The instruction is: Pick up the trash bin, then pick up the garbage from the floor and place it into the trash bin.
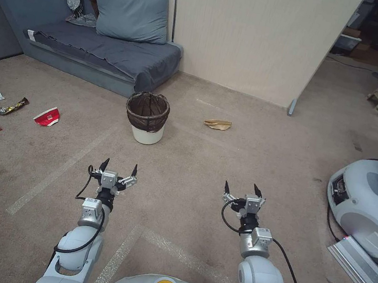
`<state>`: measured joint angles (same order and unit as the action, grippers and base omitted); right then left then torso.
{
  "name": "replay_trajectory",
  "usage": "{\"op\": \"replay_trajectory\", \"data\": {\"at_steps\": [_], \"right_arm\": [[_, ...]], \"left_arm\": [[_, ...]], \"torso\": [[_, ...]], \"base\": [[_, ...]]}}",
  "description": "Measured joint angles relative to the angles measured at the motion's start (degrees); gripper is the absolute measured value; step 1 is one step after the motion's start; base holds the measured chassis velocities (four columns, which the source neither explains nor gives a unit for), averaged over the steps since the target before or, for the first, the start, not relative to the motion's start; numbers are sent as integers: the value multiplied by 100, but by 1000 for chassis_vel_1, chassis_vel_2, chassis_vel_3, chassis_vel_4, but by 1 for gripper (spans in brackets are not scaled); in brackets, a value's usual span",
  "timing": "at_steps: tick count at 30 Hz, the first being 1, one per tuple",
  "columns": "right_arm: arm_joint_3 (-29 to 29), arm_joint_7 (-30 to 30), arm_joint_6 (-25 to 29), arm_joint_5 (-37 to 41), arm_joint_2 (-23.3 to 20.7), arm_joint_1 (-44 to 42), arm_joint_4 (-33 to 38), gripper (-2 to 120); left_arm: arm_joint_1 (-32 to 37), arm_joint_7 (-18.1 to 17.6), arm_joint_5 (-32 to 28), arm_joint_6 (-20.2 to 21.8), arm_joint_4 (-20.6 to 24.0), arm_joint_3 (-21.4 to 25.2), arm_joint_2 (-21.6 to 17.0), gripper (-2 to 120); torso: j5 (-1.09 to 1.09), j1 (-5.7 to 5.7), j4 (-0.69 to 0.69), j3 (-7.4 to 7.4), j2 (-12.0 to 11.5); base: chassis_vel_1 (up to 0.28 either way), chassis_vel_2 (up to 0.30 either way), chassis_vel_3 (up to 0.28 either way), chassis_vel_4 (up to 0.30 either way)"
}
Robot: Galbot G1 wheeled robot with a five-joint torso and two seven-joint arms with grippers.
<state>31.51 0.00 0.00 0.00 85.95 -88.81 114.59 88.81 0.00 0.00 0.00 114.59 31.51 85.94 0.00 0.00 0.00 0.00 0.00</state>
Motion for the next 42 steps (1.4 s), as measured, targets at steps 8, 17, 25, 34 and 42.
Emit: {"op": "replay_trajectory", "data": {"at_steps": [8, 17, 25, 34, 42], "right_arm": [[0, 0, 0, 0, 0, 0, 0, 100], [0, 0, 0, 0, 0, 0, 0, 100], [276, 548, 743, -168, 329, -352, 242, 100], [549, 946, 1343, -61, 451, -679, 564, 100], [557, 943, 1386, 19, 364, -718, 650, 100]], "left_arm": [[0, 0, 0, 0, 0, 0, 0, 100], [0, -2, 0, 0, 0, 0, 0, 100], [-97, -1006, 232, -89, -64, -200, 98, 100], [-173, -1505, 236, -221, -103, -212, 89, 100], [-156, -1501, 199, -231, -94, -226, 68, 100]], "torso": [[0, 0, 0, 0, 0], [0, 0, 0, 0, 0], [0, 0, -1, 0, 0], [1, 0, -2, 0, 0], [0, 0, 1, 0, 0]], "base": [[0, 0, 0, 0], [0, 0, 0, 0], [0, 0, 0, 0], [0, 0, 0, 0], [0, 0, 0, 0]]}}
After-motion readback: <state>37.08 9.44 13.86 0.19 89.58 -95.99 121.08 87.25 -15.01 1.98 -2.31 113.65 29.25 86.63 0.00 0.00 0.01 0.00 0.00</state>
